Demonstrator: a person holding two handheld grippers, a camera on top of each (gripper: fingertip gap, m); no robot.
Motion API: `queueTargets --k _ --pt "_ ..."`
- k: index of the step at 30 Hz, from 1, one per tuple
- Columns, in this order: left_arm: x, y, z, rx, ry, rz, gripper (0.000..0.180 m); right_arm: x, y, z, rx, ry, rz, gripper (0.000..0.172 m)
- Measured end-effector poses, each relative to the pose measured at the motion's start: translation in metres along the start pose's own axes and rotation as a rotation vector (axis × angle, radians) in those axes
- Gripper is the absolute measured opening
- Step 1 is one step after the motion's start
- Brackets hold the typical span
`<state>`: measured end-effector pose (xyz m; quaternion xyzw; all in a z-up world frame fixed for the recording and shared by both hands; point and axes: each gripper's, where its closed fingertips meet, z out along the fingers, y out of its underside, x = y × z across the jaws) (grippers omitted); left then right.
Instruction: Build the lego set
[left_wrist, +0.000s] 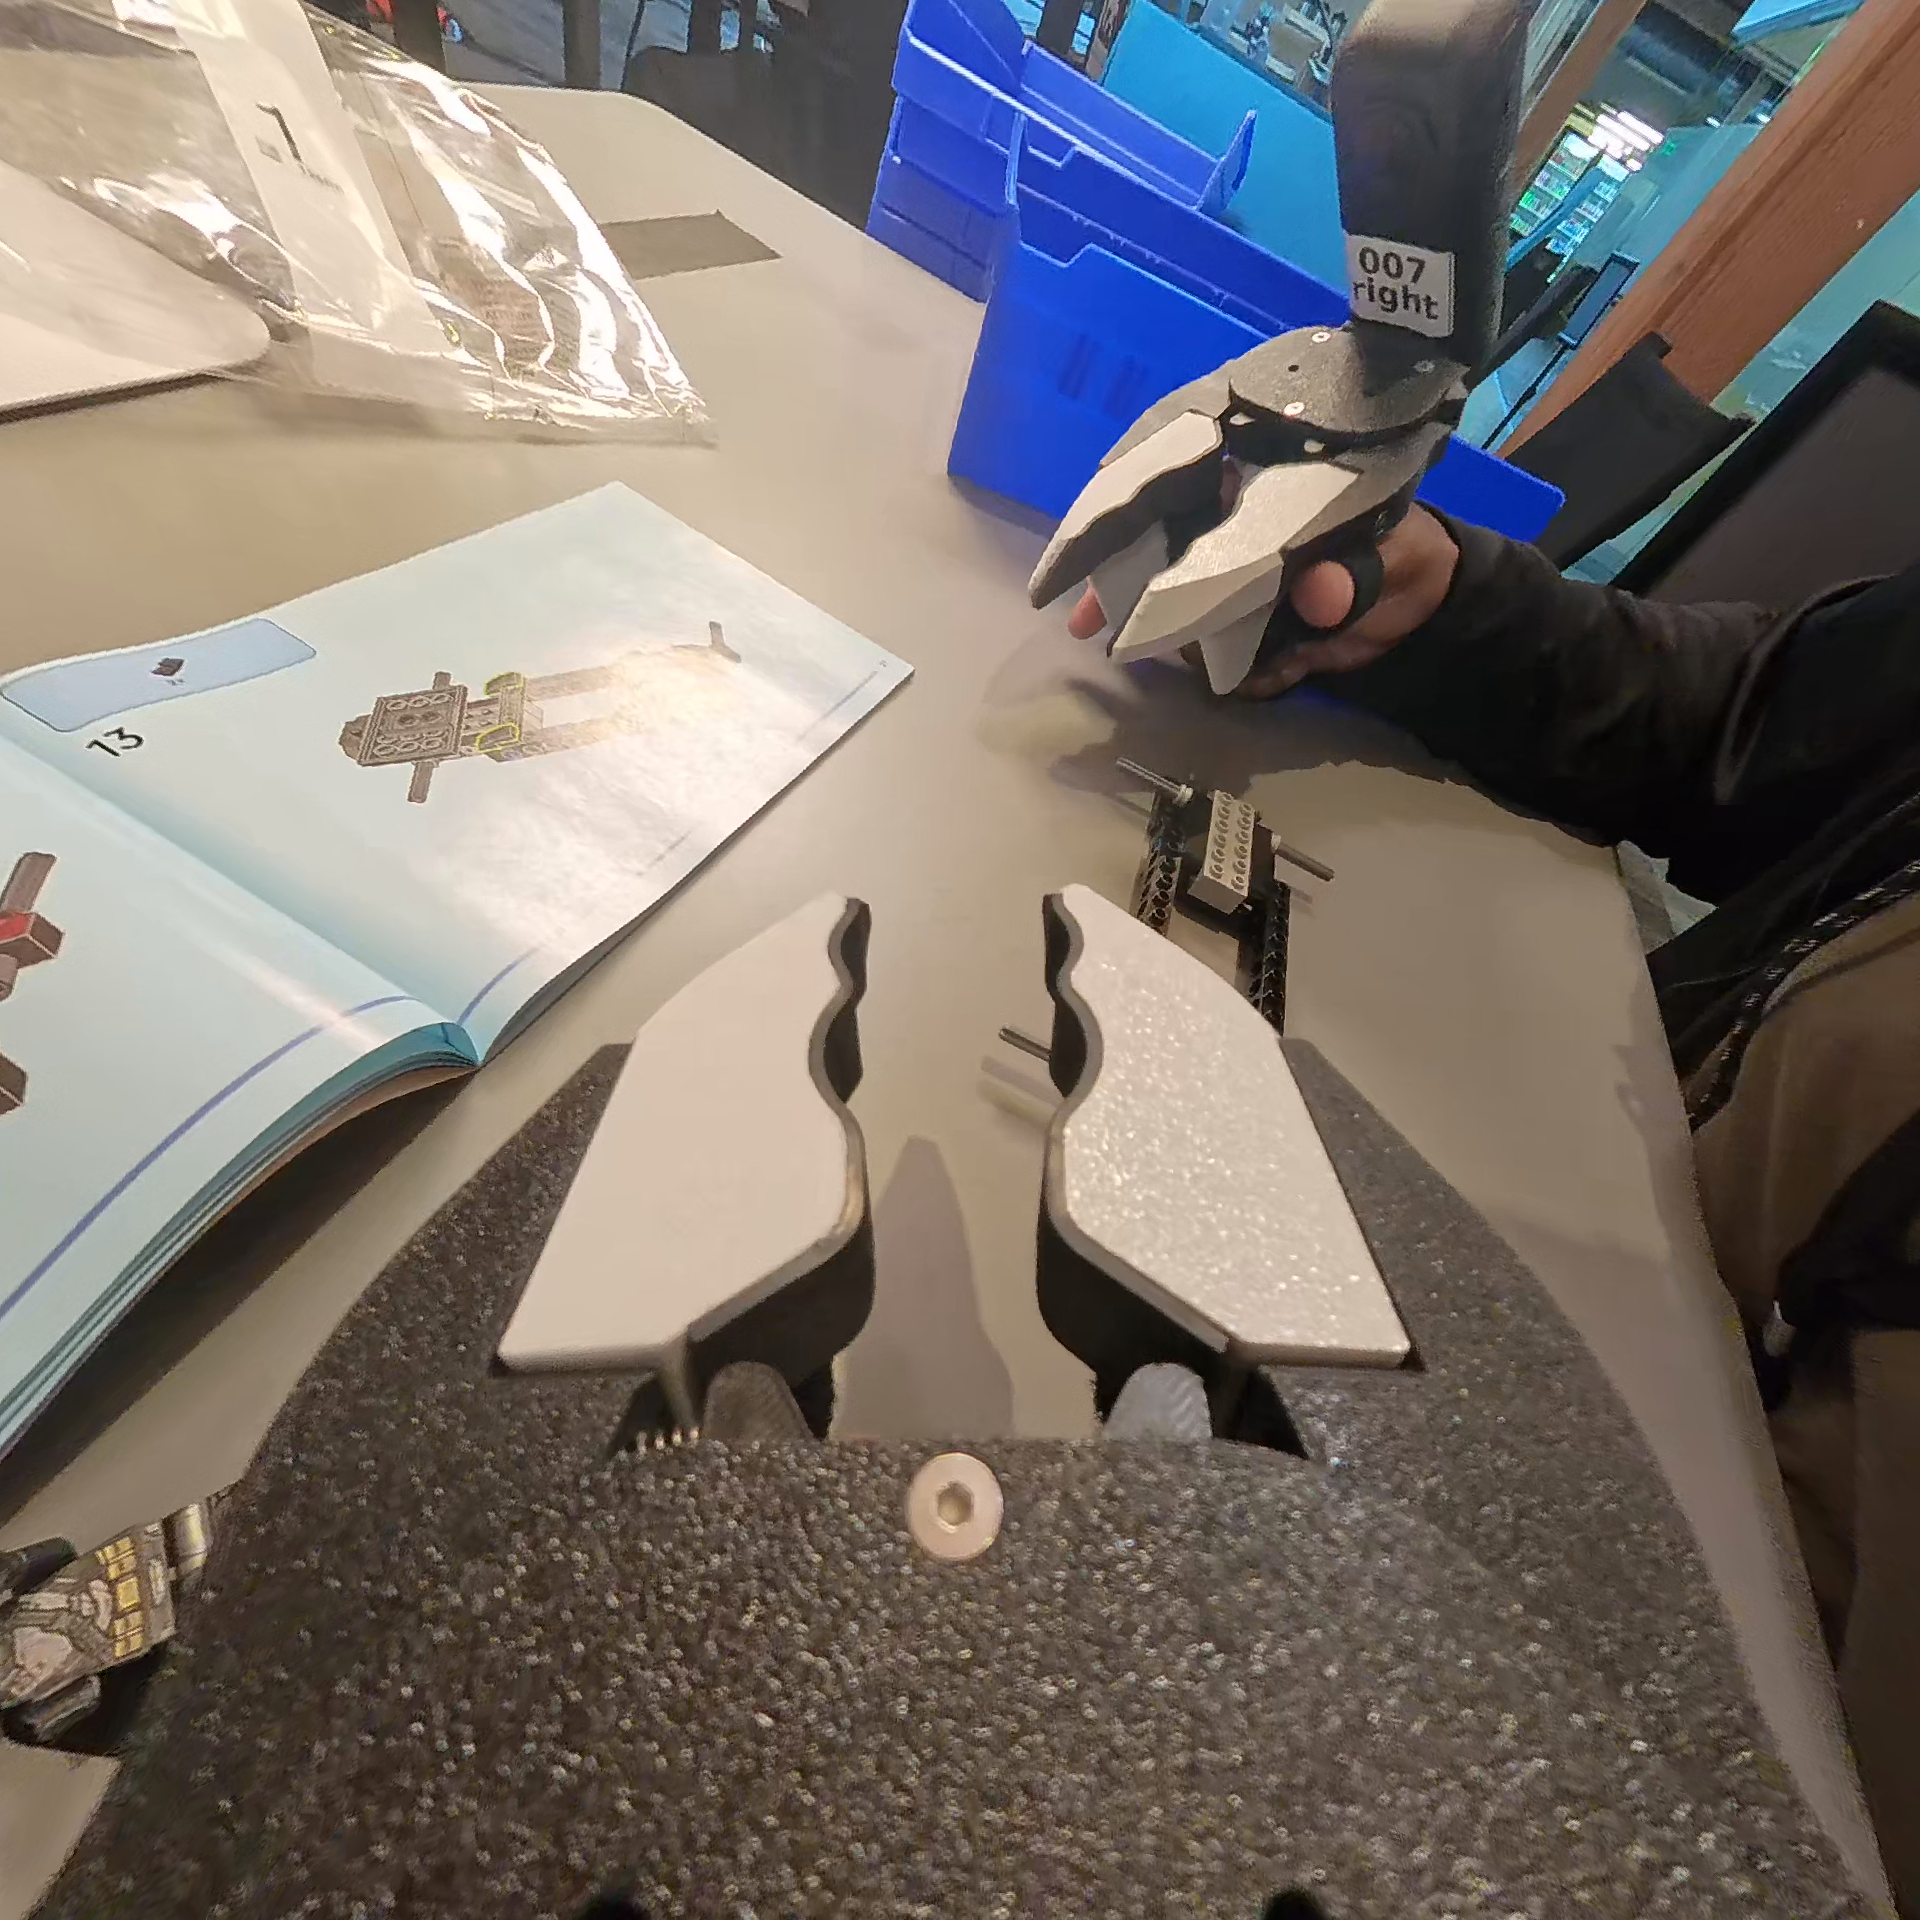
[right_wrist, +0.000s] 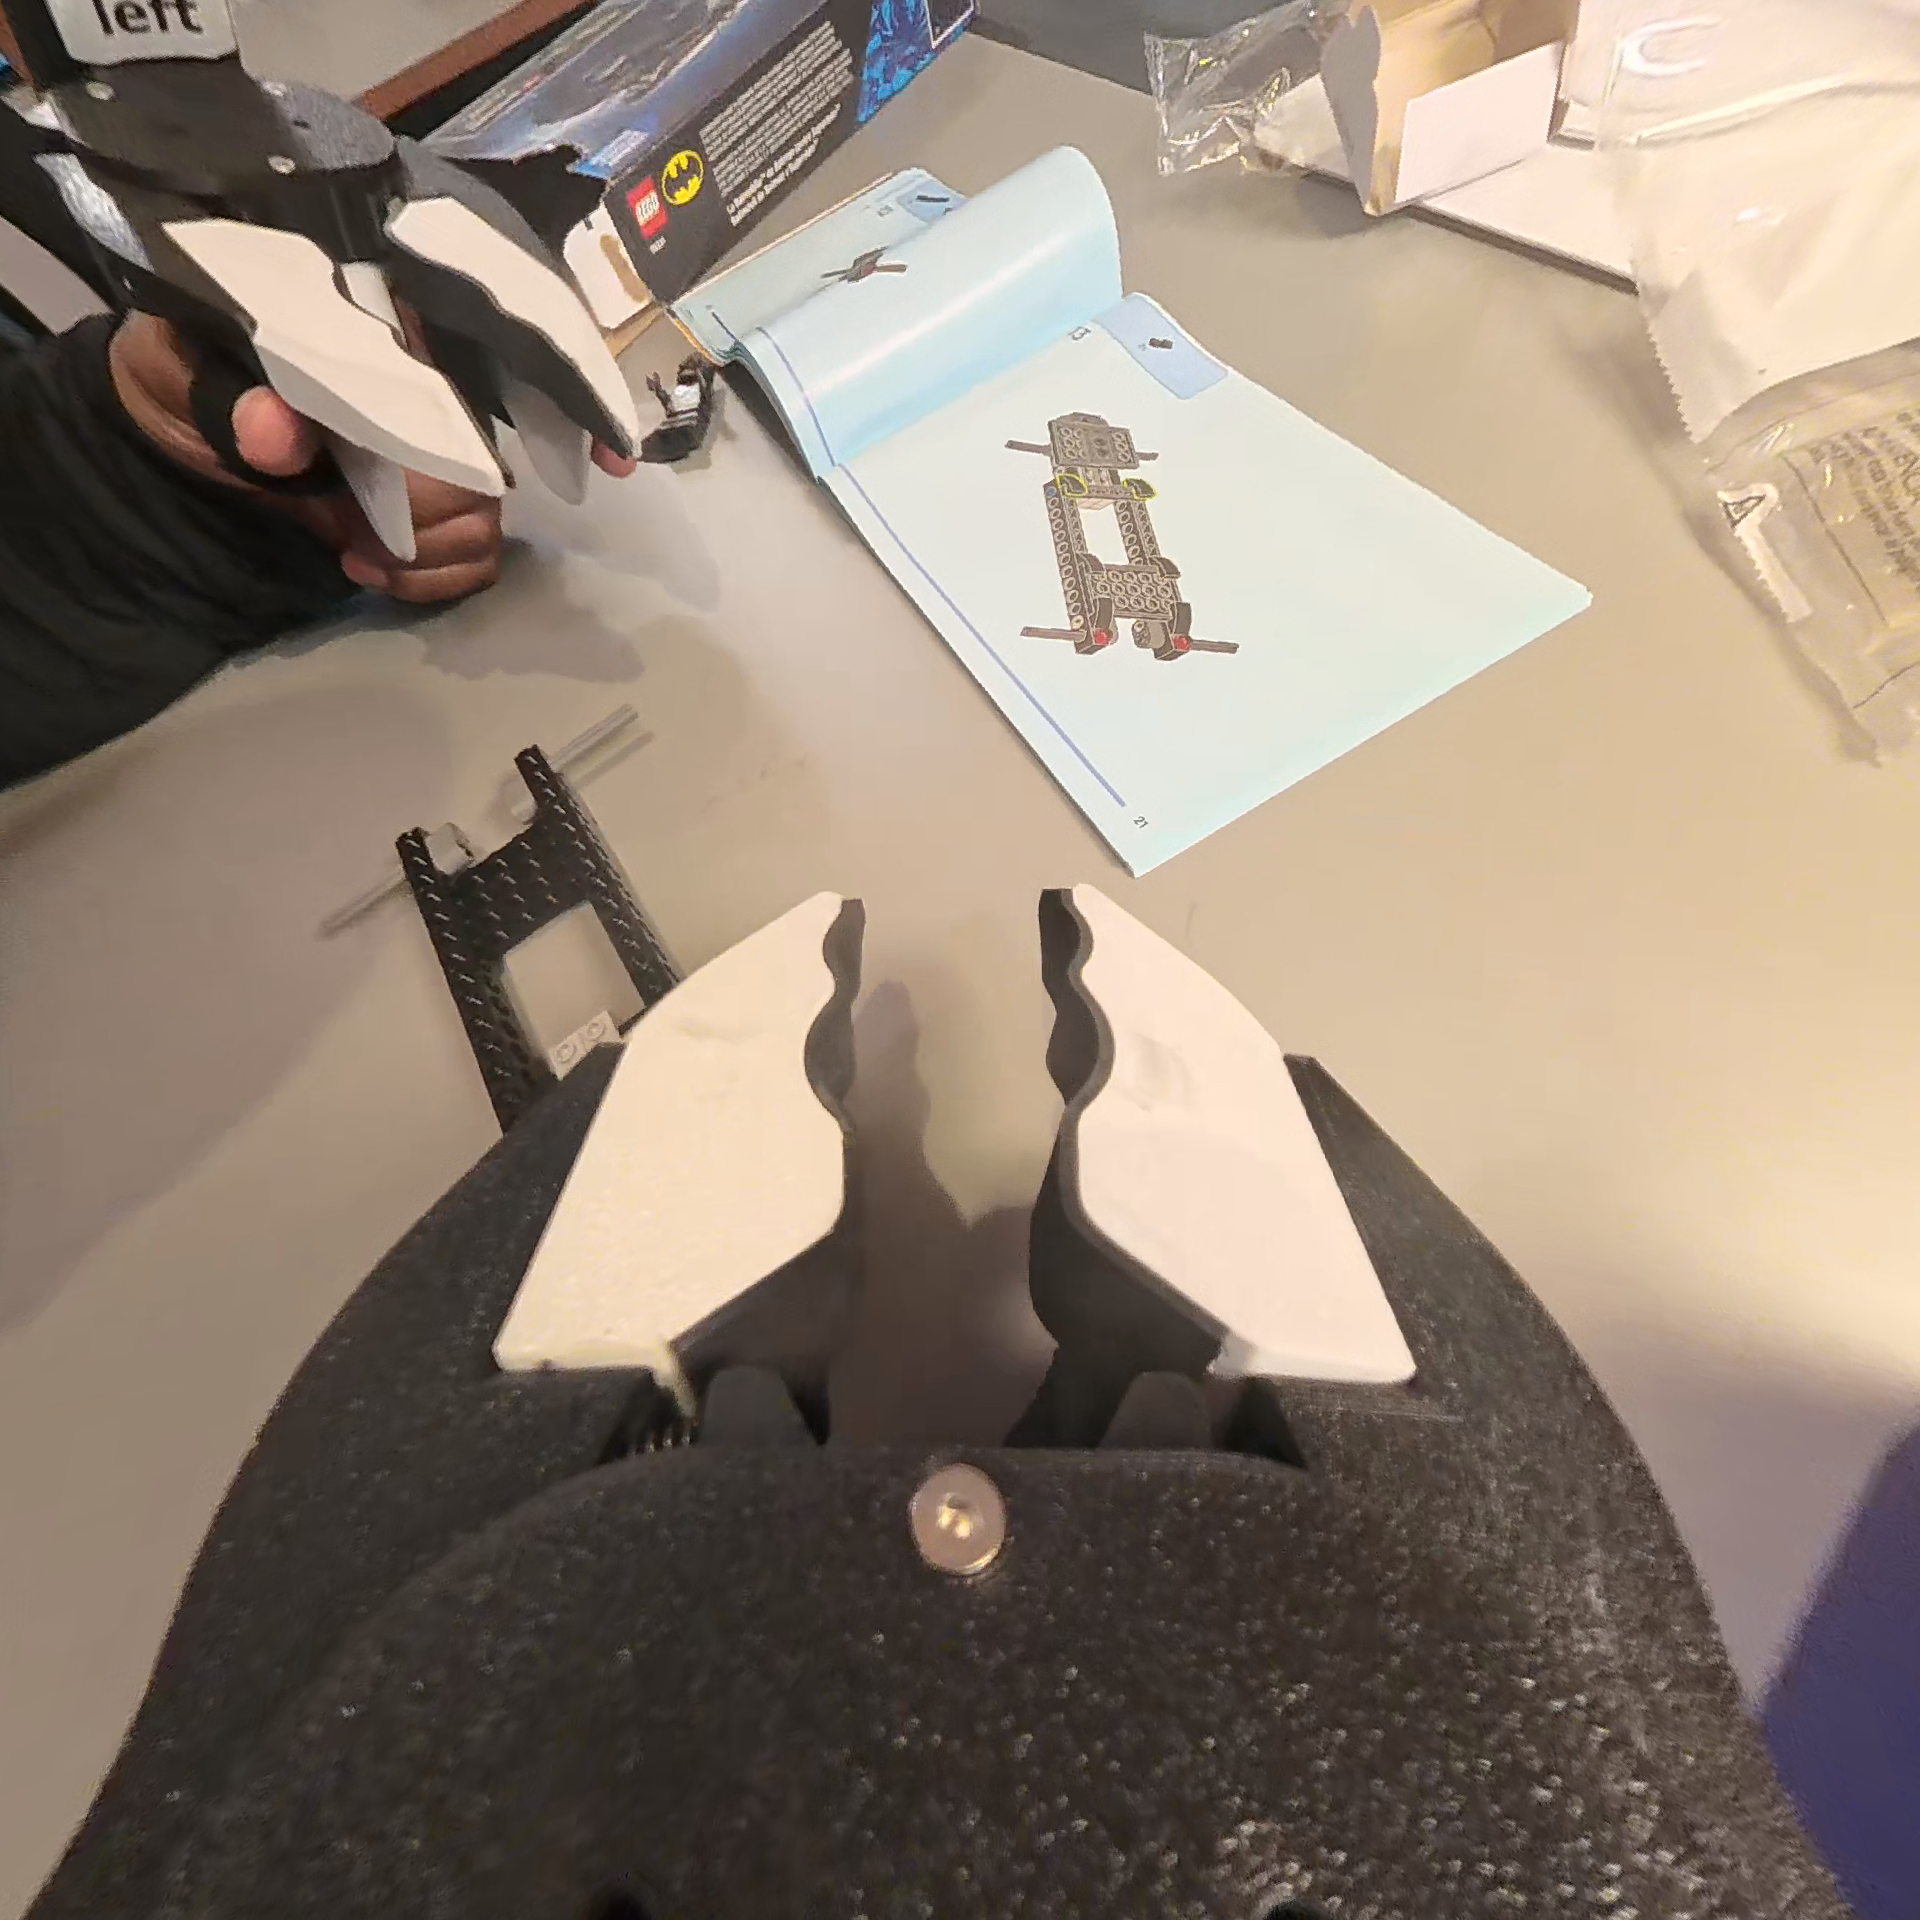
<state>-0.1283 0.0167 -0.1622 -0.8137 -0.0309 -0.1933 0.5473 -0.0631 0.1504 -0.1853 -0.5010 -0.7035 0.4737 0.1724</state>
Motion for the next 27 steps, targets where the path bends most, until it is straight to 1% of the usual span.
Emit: queueTargets --k 4,9,14,16,19,23,25,27 --pt "-0.001 0.0 -0.001 0.004 0.007 -0.015 0.033 0.002 -0.001 -0.001 0.006 -0.014 0.03 0.034" --pt "-0.002 0.0 -0.001 0.004 0.017 -0.037 0.033 0.001 0.0 0.0 0.003 -0.01 0.021 0.034" --pt "0.009 0.001 -0.001 -0.007 0.068 0.008 0.036 0.0 -0.001 -0.001 0.011 0.006 -0.002 0.036" --pt "0.017 0.003 -0.002 -0.02 0.096 0.087 0.039 -0.003 -0.003 -0.005 0.034 0.006 -0.019 0.037" --pt "0.029 0.005 -0.006 -0.025 0.112 0.29 0.045 -0.011 -0.001 -0.012 0.026 0.015 -0.097 0.039" --pt "0.048 0.009 -0.014 0.015 0.128 0.528 0.046 -0.029 0.001 -0.034 0.016 0.06 -0.325 0.04" --pt "0.057 0.015 -0.013 0.004 0.12 0.662 0.046 -0.039 0.01 -0.041 -0.013 0.063 -0.434 0.04" --pt "0.066 0.025 -0.01 -0.04 0.115 0.822 0.046 -0.045 0.024 -0.042 -0.063 0.058 -0.523 0.043"
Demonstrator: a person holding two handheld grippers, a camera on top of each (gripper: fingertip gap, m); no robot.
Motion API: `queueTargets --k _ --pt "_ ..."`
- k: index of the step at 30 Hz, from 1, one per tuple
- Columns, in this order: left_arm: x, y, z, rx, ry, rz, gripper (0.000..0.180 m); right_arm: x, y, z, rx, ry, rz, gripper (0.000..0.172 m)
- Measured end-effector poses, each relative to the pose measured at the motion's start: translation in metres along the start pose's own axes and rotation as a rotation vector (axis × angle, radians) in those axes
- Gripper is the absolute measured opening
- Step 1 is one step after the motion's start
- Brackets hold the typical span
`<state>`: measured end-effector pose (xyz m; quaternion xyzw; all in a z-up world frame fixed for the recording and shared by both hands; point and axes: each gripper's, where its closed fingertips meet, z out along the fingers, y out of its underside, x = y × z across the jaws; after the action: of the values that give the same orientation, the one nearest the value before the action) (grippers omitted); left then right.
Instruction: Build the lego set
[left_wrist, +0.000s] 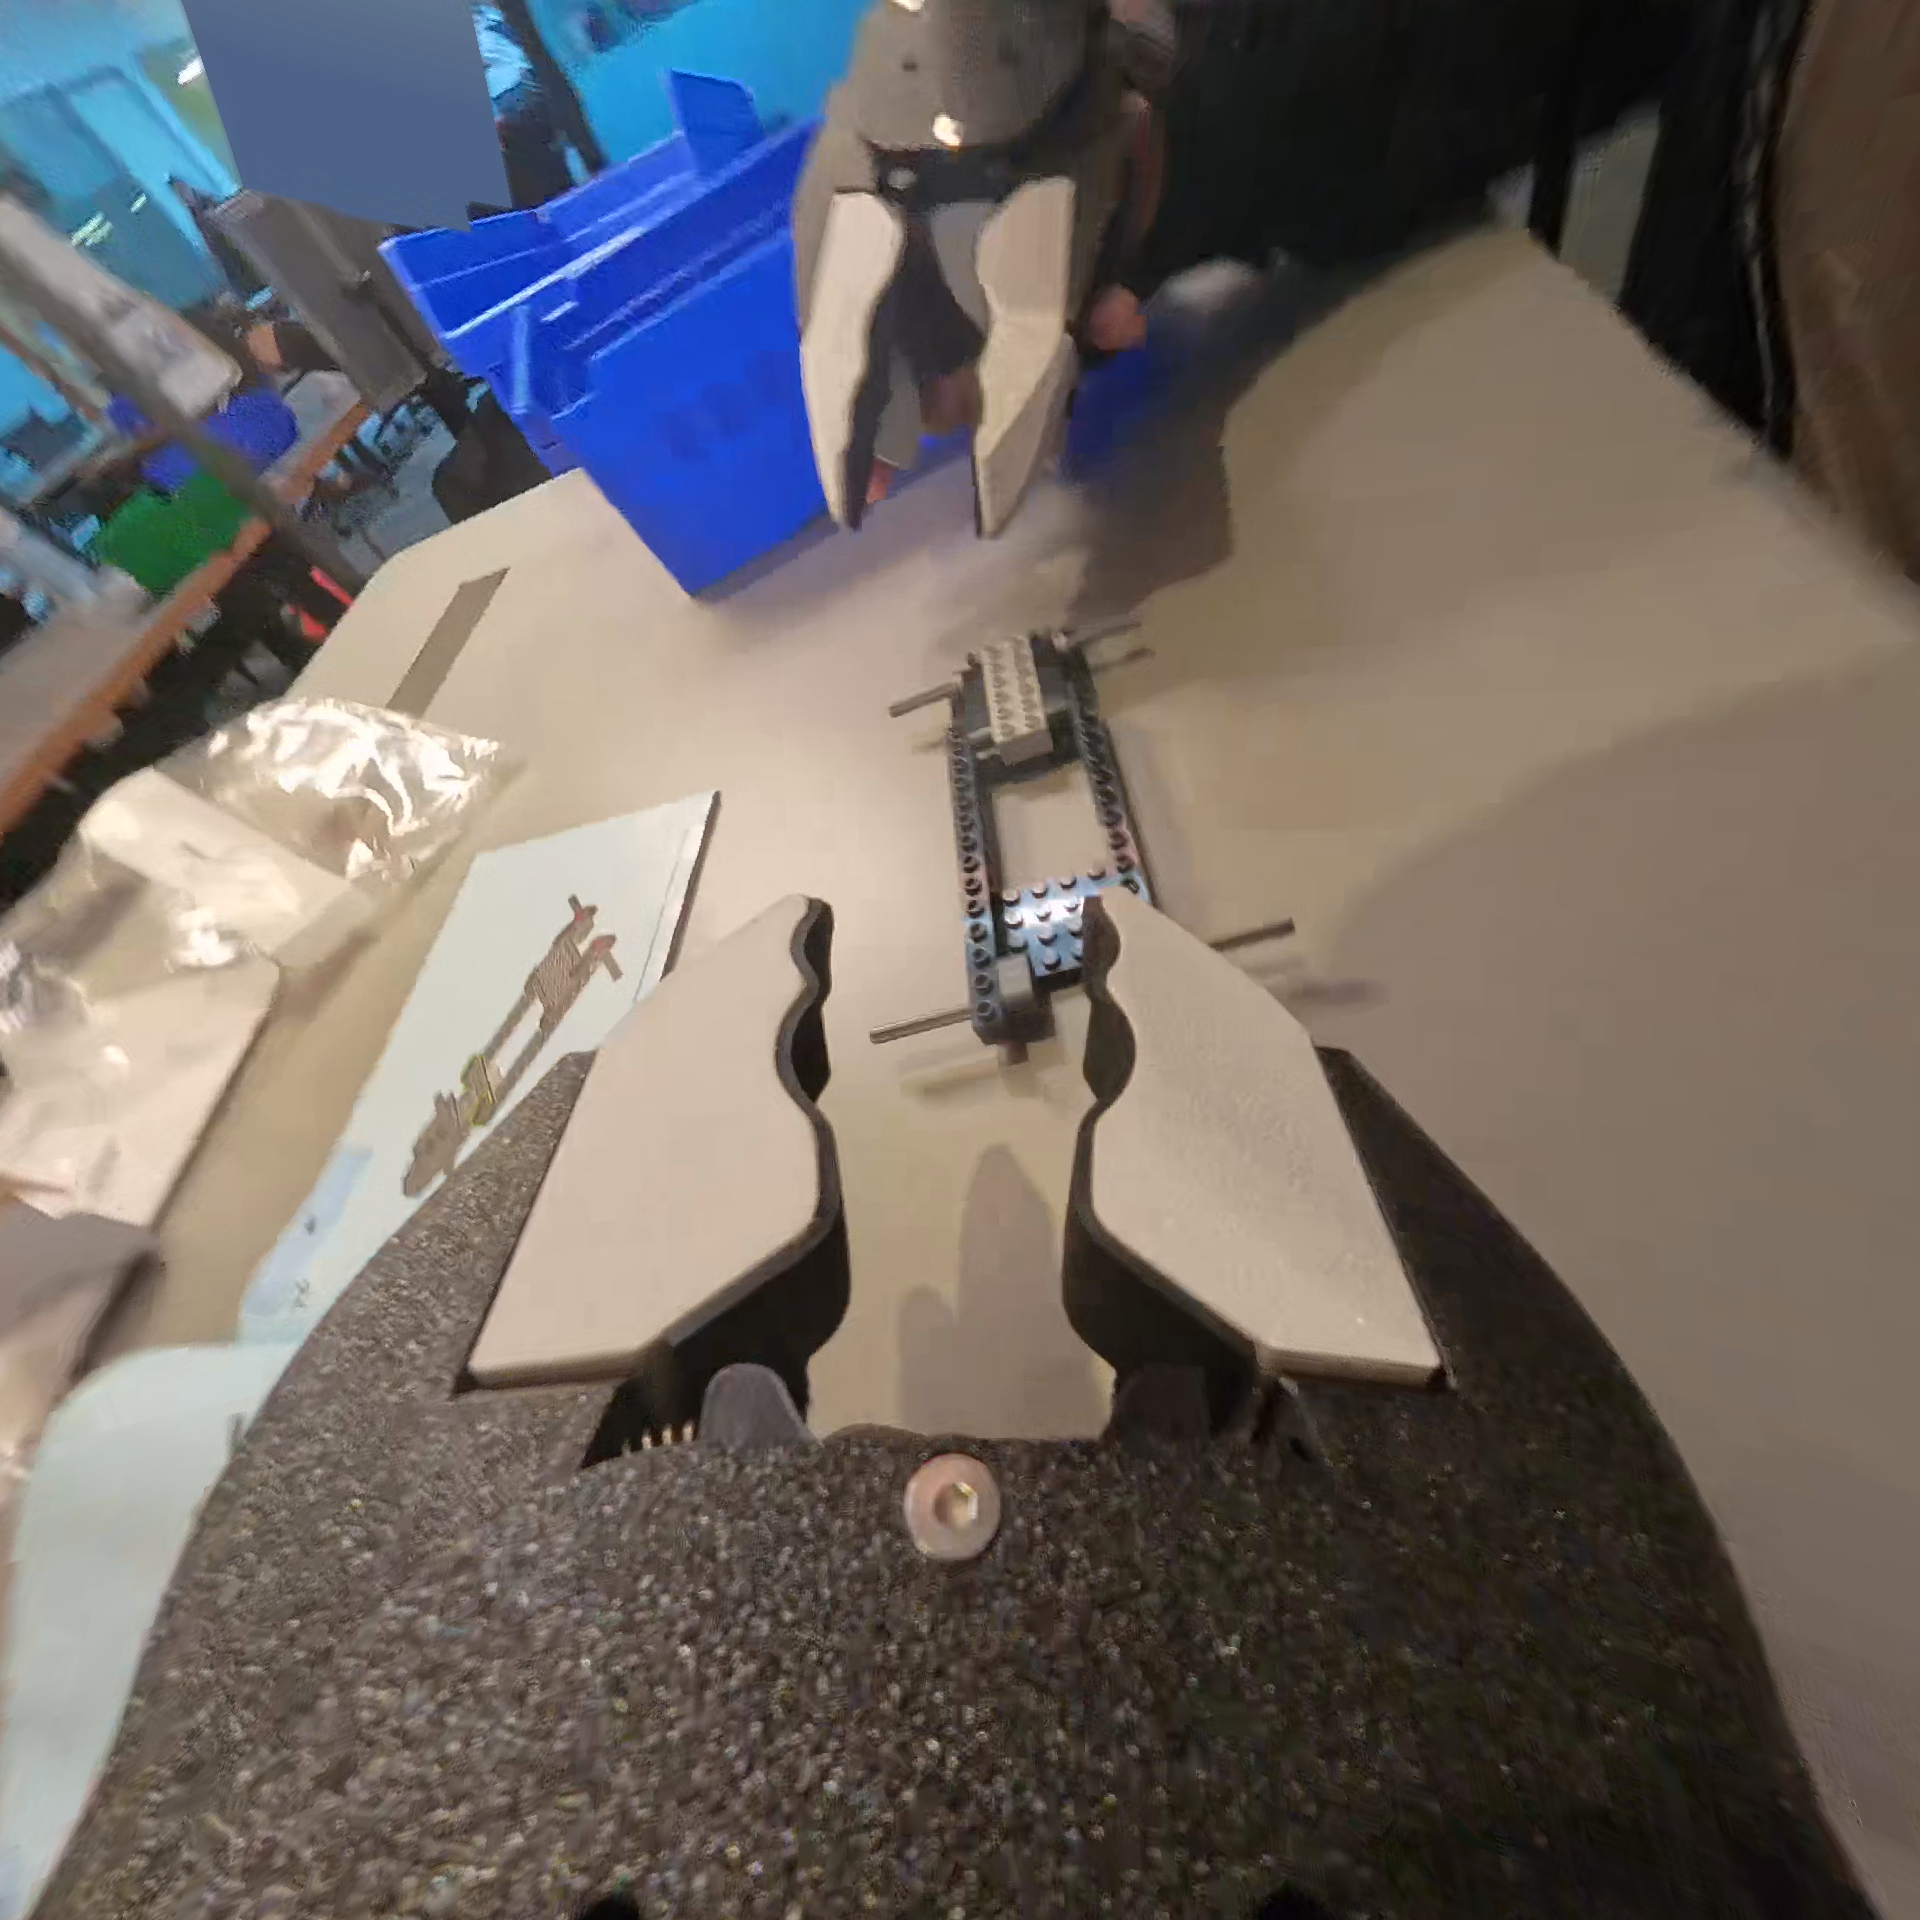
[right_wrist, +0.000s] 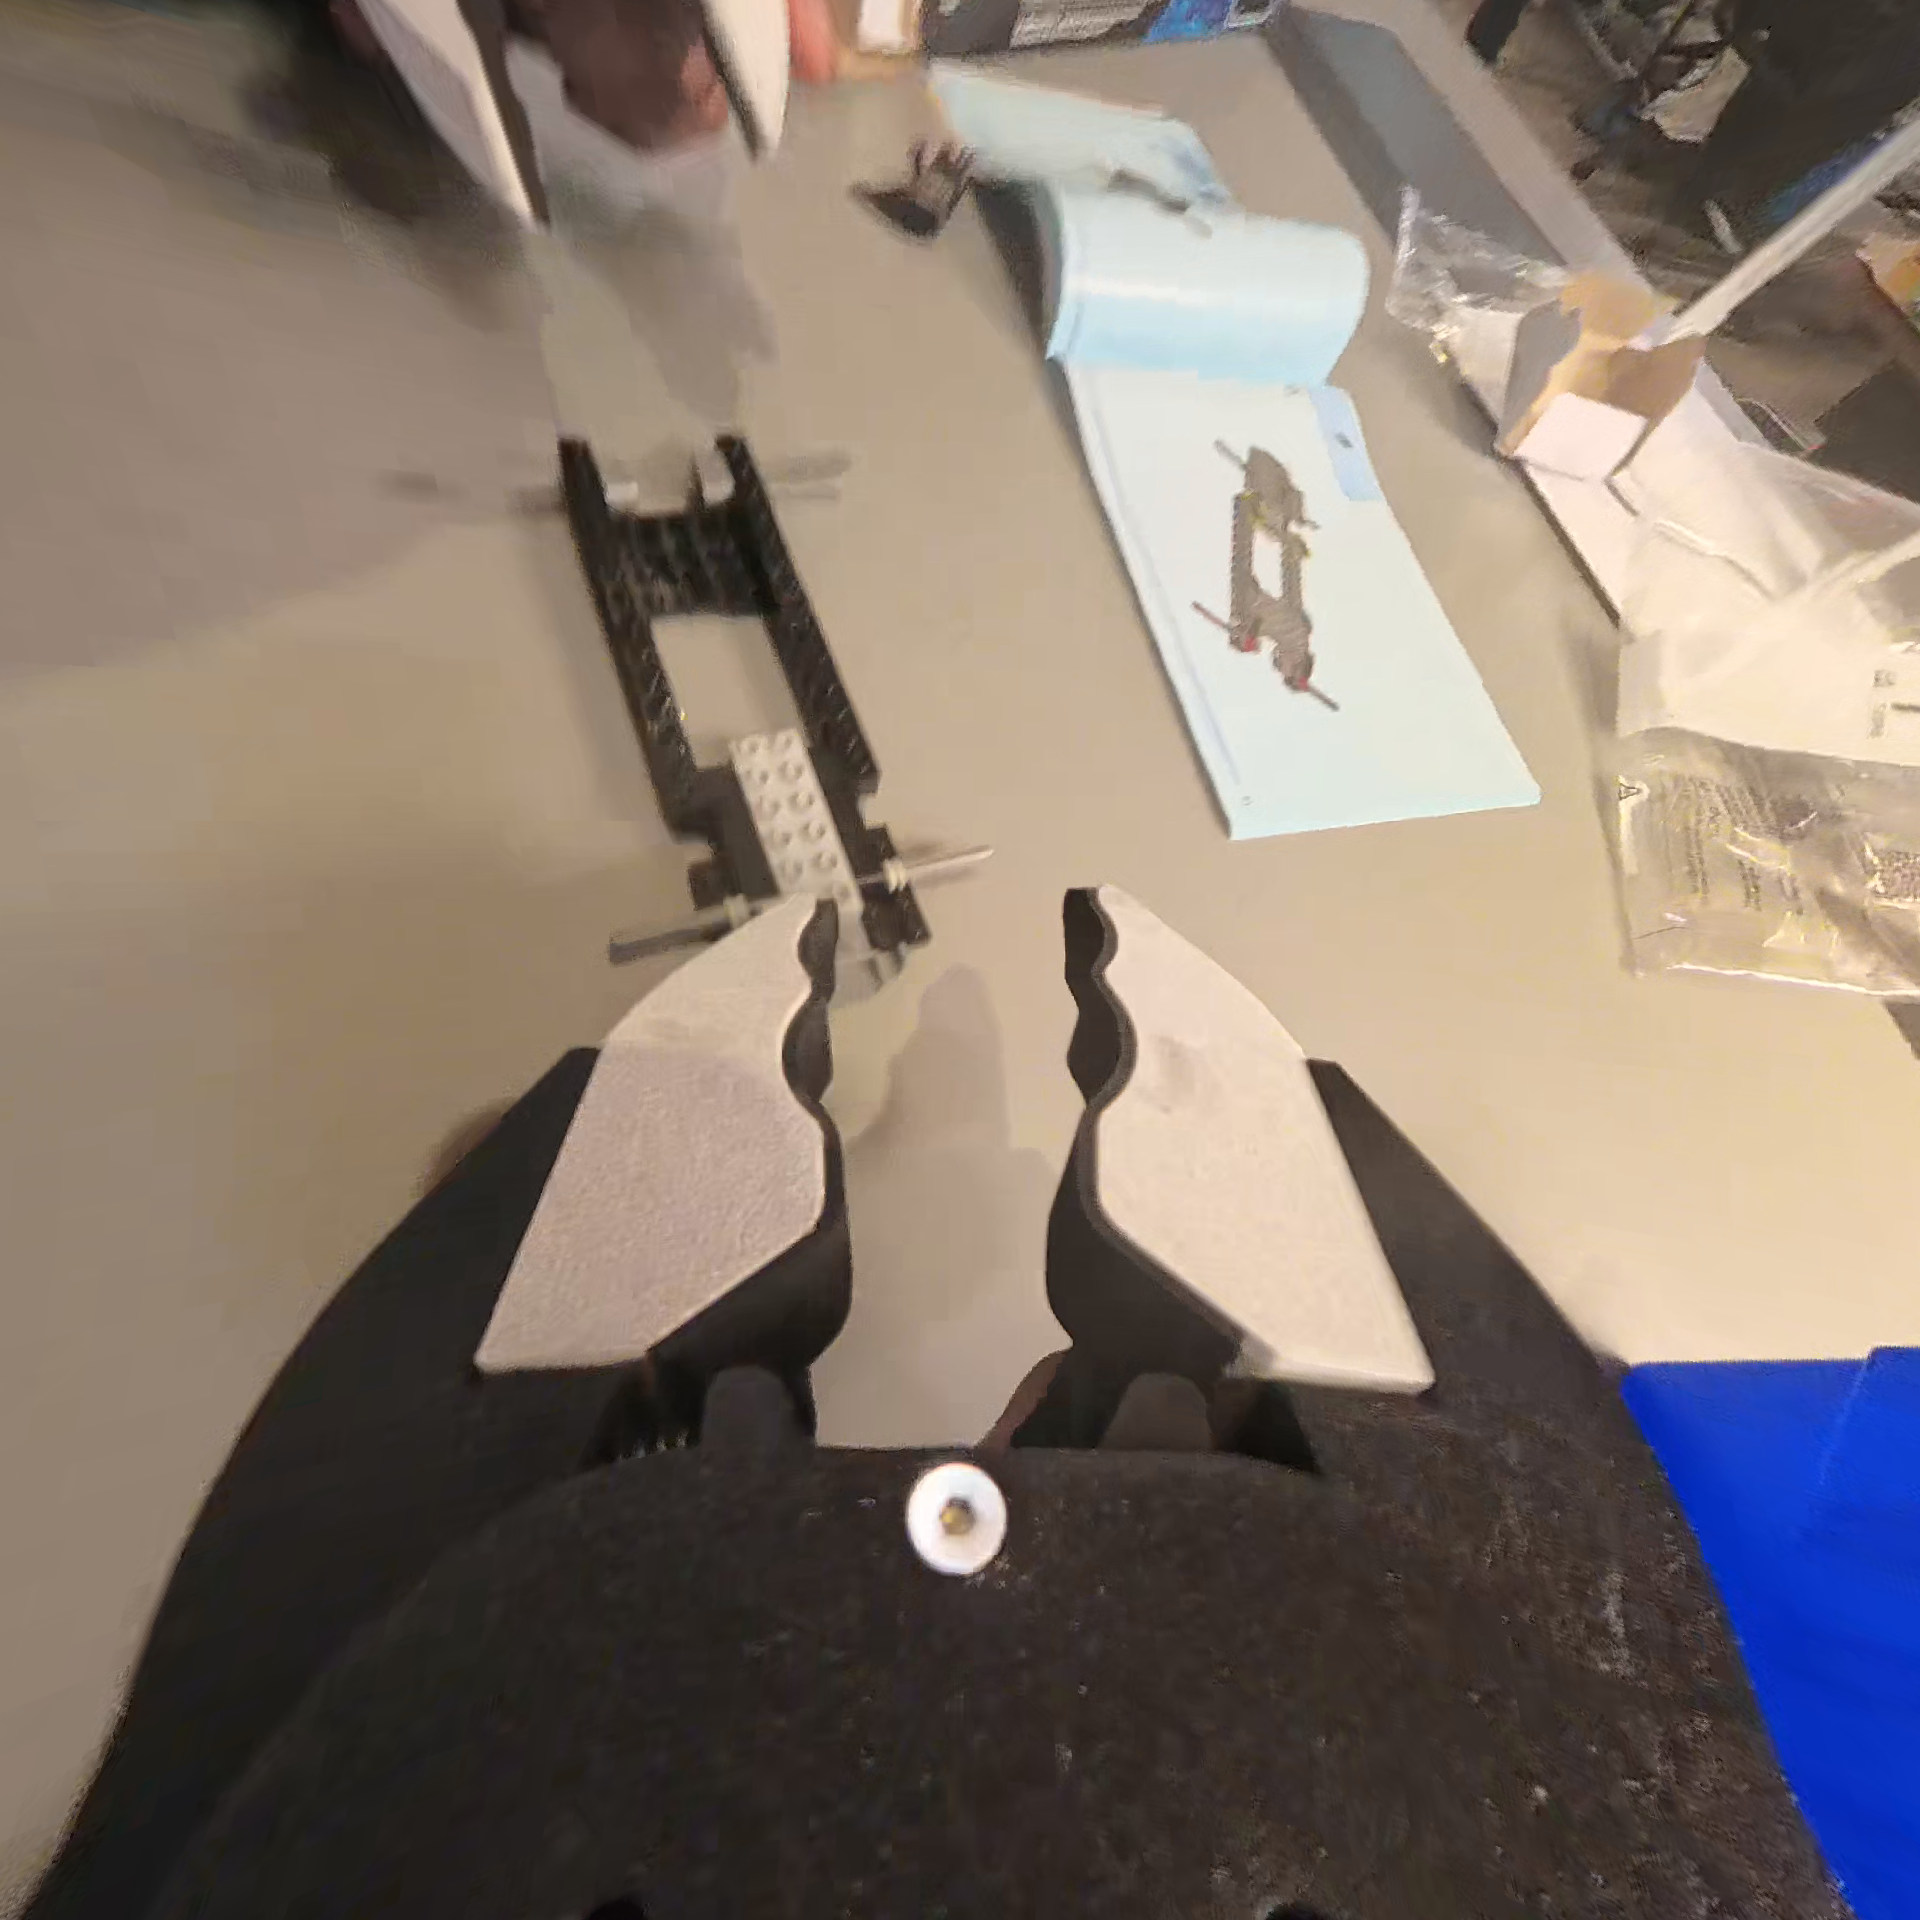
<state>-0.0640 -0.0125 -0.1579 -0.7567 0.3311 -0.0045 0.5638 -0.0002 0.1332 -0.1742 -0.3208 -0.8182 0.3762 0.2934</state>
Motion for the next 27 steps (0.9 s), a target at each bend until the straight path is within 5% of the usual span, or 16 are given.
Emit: queueTargets --k 5,10,23,27 --pt "0.018 0.02 0.014 -0.21 0.0 0.399 0.049 -0.024 0.022 0.012 -0.113 -0.023 -0.185 0.045" --pt "0.017 0.04 0.021 -0.35 0.01 0.598 0.049 -0.023 0.026 0.017 -0.131 -0.036 -0.229 0.045" --pt "0.03 0.031 0.035 -0.338 0.101 1.081 0.04 -0.028 0.027 0.026 -0.154 -0.104 -0.196 0.041" --pt "0.029 0.034 0.037 -0.311 0.108 1.098 0.031 -0.029 0.026 0.026 -0.156 -0.111 -0.193 0.042"
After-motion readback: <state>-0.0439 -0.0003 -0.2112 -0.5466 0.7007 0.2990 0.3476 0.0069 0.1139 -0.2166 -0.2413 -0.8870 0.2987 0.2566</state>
